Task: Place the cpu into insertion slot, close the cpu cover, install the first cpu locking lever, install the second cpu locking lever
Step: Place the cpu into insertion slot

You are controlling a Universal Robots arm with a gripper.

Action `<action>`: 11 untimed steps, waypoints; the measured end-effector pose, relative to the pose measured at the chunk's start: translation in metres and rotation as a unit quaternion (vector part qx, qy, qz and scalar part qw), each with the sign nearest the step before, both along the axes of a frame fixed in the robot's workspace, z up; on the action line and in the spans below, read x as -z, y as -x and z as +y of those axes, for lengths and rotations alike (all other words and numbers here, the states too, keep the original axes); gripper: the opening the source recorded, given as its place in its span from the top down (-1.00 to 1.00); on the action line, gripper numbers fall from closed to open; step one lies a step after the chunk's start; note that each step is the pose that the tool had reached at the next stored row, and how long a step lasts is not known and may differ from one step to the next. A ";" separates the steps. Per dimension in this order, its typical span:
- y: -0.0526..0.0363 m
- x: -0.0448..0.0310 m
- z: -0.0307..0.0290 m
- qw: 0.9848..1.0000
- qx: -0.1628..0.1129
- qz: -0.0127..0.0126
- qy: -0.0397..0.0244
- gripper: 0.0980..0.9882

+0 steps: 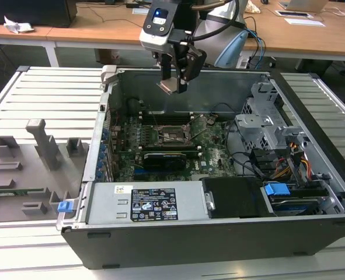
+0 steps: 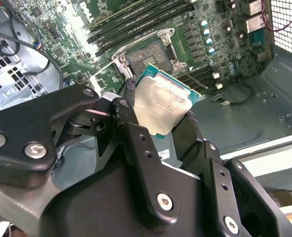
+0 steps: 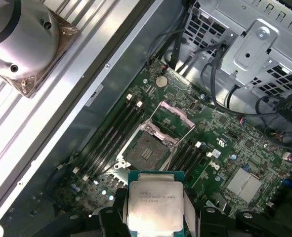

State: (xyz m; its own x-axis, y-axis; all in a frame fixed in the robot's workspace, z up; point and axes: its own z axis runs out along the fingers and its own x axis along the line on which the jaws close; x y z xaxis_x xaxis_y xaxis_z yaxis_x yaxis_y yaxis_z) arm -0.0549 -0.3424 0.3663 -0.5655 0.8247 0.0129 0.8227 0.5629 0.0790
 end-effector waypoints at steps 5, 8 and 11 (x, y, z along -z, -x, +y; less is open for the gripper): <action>0.0000 0.0009 0.0000 1.000 0.024 0.000 0.000 0.00; 0.0000 0.0014 0.0000 0.999 0.036 0.000 0.000 0.00; 0.0000 0.0017 0.0000 0.999 0.044 0.000 0.000 0.00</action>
State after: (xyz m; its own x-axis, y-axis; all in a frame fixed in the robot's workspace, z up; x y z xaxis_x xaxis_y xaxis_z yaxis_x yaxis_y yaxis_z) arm -0.0549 -0.3424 0.3645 -0.4905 0.8714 0.0128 0.8692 0.4881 0.0784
